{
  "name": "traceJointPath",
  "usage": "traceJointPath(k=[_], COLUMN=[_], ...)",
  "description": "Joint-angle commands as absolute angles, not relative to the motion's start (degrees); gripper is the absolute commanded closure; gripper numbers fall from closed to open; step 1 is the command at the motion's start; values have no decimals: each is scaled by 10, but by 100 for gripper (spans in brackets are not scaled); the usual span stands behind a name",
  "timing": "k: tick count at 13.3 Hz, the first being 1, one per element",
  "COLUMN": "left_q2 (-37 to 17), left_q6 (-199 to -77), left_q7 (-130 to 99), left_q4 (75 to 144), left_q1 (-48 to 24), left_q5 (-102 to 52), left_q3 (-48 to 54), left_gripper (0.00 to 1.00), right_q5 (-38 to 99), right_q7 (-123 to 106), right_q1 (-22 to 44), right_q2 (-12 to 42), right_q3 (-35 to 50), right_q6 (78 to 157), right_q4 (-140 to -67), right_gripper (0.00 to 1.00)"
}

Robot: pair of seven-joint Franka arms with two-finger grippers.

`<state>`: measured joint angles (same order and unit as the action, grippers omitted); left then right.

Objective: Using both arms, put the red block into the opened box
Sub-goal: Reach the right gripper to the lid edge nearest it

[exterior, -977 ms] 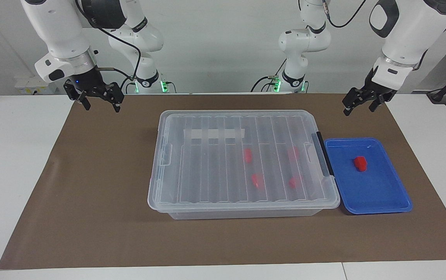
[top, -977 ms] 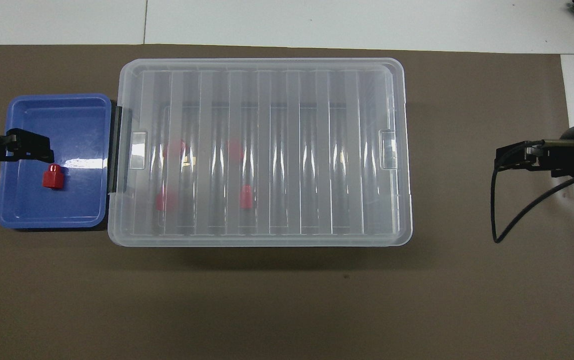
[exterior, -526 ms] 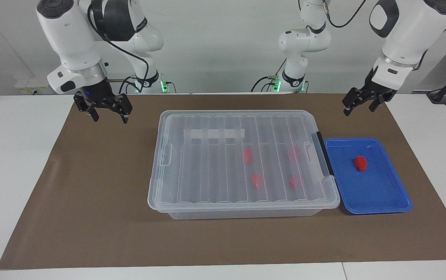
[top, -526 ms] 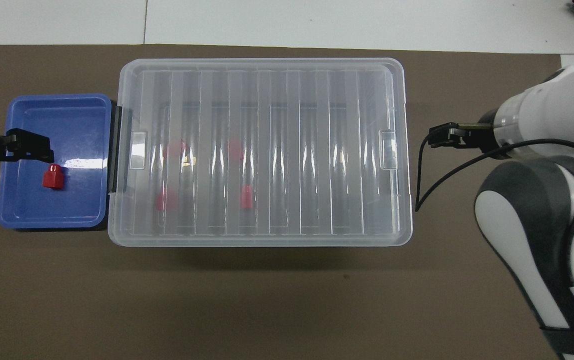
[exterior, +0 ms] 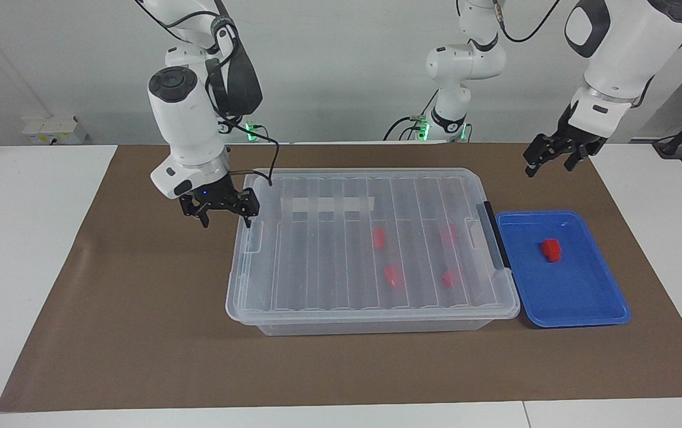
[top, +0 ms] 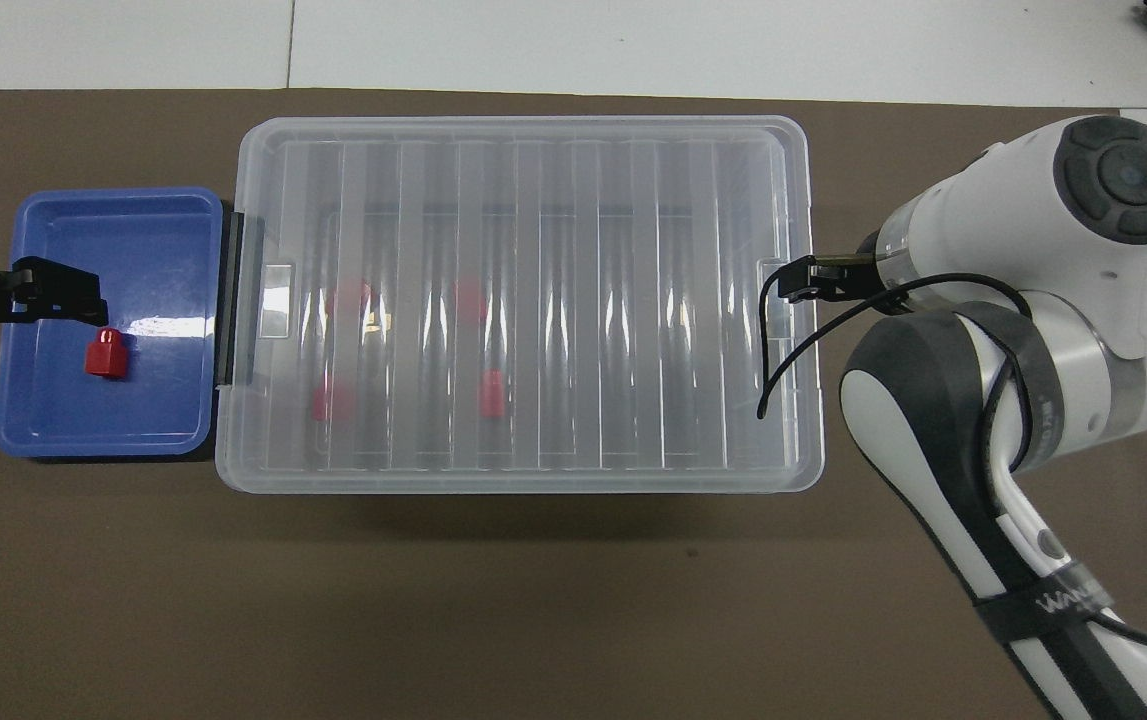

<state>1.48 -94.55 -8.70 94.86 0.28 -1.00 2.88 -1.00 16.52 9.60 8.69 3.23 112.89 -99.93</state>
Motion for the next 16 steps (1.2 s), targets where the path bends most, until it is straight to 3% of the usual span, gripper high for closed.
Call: traceJointPath(k=[1,6,16], left_q2=[33,33,32], left_q6=[-941,-941,-941], left_q7=[-91,-91,-91], left_q4=[965,965,965], left_q1=[2,2,2], left_q5=[-14,-14,-14], left_q3=[25,25,25], left_gripper=[0,0,0], right_q5=[-1,-1,-1], right_q7=[166,121,-56], right_q1=[95,85,2], right_q2=[84,71,61], right_q3=[33,33,33], right_q6=[1161,1141,1091], right_q4=[-1031,-1057,-1058], right_gripper=[0,0,0])
